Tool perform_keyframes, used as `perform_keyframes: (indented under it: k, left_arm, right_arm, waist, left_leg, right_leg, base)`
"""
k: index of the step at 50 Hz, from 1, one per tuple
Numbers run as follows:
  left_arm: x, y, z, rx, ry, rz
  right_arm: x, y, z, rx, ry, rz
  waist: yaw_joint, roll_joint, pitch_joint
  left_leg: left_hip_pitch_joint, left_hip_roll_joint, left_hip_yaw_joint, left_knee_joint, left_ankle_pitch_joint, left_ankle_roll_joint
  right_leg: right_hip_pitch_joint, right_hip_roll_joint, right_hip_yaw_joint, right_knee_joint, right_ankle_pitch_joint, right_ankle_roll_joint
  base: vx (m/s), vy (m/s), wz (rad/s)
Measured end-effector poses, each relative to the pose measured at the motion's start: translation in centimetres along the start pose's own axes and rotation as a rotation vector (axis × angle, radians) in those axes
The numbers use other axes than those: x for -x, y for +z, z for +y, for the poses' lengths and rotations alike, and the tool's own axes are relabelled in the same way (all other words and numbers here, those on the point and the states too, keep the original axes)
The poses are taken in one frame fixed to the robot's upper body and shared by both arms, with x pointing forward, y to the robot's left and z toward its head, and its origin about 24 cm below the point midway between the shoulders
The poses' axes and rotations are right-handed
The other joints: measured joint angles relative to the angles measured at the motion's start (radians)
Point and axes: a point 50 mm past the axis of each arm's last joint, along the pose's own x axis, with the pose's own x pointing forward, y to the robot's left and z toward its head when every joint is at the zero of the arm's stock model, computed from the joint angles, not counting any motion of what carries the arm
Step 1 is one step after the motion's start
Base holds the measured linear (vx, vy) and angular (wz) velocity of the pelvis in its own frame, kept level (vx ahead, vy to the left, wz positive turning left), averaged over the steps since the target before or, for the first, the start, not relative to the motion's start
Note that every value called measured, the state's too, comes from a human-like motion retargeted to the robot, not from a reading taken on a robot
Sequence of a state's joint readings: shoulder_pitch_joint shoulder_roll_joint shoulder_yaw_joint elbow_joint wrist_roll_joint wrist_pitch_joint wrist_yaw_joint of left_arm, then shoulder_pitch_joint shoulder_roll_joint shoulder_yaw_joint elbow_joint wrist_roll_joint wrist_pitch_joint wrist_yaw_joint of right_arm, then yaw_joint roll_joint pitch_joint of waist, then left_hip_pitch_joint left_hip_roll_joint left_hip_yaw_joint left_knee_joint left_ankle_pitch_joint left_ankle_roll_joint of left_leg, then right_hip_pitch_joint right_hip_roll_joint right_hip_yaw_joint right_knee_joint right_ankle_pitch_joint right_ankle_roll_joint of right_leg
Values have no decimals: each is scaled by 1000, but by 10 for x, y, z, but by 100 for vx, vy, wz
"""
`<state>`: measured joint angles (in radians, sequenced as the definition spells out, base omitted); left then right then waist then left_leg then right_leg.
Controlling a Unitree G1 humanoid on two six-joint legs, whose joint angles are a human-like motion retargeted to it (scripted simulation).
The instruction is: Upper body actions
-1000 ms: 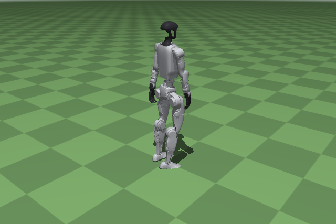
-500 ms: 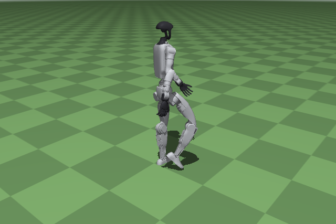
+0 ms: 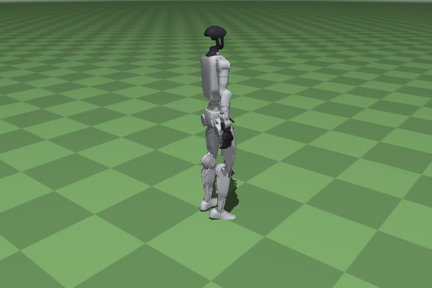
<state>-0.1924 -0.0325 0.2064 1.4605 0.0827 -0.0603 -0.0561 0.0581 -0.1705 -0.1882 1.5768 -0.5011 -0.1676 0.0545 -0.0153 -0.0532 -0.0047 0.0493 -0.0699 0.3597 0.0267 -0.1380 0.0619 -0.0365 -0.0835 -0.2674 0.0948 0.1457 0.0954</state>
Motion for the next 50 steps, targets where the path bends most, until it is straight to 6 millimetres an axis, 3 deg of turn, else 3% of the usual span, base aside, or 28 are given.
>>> perform_keyframes:
  k: [7, 13, 15, 17, 20, 21, 25, 28, 31, 35, 38, 41, 45, 50]
  left_arm:
    - [7, -37, 23, 79, 42, 98]
    - [22, -89, 43, 168, 119, 268]
    - [31, -110, 48, 195, 154, 330]
    - [38, -127, 51, 223, 178, 381]
    - [51, -151, 58, 247, 209, 450]
    - [57, -162, 59, 247, 212, 485]
    - [84, -205, 53, 248, 180, 643]
    - [104, -233, 41, 246, 104, 755]
    - [123, -256, 27, 196, -1, 864]
    - [136, -271, 17, 125, -55, 929]
    - [132, -267, 17, 134, -66, 907]
    - [122, -257, 18, 166, -54, 859]
    - [109, -242, 23, 217, -21, 784]
    - [91, -219, 40, 257, 55, 676]
  right_arm:
    - [-3, 37, -2, 50, -17, -62]
    - [-2, 59, 8, 59, 26, -61]
    - [-2, 69, 10, 67, 34, -77]
    - [-1, 87, 13, 80, 38, -119]
    - [3, 125, 16, 88, 38, -229]
    - [5, 137, 17, 85, 48, -264]
    - [21, 198, 24, 57, 66, -424]
    - [47, 256, 32, 77, 93, -623]
    - [80, 307, 38, 172, 104, -831]
    - [118, 348, 40, 308, 23, -1030]
    - [125, 356, 35, 275, -34, -1065]
    - [121, 351, 36, 217, 18, -1056]
    - [100, 329, 40, 210, 46, -970]
    - [75, 297, 44, 283, 4, -876]
  waist:
    - [29, 14, 0]
    - [2, 26, 6]
    - [9, 21, 7]
    - [14, 2, 25]
    - [37, -25, 61]
    - [65, -36, 68]
    - [166, -54, 105]
    - [236, -73, 139]
    - [301, -101, 161]
    - [379, -135, 195]
    - [404, -139, 209]
    - [394, -124, 191]
    - [340, -96, 134]
    - [244, -70, 64]
  left_leg:
    - [-13, 41, 31, 36, -22, -40]
    - [-52, 84, -5, 168, -41, -87]
    - [-94, 101, -15, 273, 16, -105]
    - [-168, 125, -46, 433, 150, -127]
    - [-347, 163, -81, 735, 334, -69]
    - [-412, 166, -90, 831, 348, -49]
    - [-645, 270, -39, 1205, 249, -33]
    - [-815, 320, -11, 1399, 210, -47]
    - [-965, 319, 5, 1495, 200, -100]
    - [-1055, 298, 49, 1490, 190, -152]
    - [-1042, 305, 66, 1454, 185, -146]
    - [-997, 317, 41, 1416, 185, -141]
    - [-883, 324, 7, 1322, 184, -122]
    - [-680, 242, -34, 1090, 214, -108]
  right_leg:
    - [-11, 27, 5, -36, 5, -38]
    - [11, 31, 13, -25, -50, -53]
    - [17, 23, 20, -22, -64, -57]
    - [23, 1, 21, -19, -76, -60]
    - [29, -25, 12, -14, -90, -64]
    - [31, -34, 17, -14, -89, -65]
    - [37, -39, 35, -16, -84, -94]
    - [38, -38, 78, -18, -78, -121]
    - [24, -68, 133, -10, -72, -127]
    - [20, -112, 171, 6, -72, -127]
    - [26, -115, 165, 16, -79, -128]
    - [33, -98, 137, 14, -87, -125]
    - [37, -68, 89, 3, -98, -121]
    - [38, -44, 30, -14, -106, -110]
  base:
    - [-25, -9, -21]
    - [-24, -2, 37]
    - [-23, -1, 35]
    - [-31, -1, 53]
    - [-36, -7, 44]
    - [-23, -6, -12]
    - [-17, 0, -43]
    - [-18, -2, -90]
    - [-12, -1, -92]
    - [-5, -1, -56]
    - [-2, -6, 0]
    - [1, -2, 34]
    - [7, 1, 52]
    - [8, -1, 60]
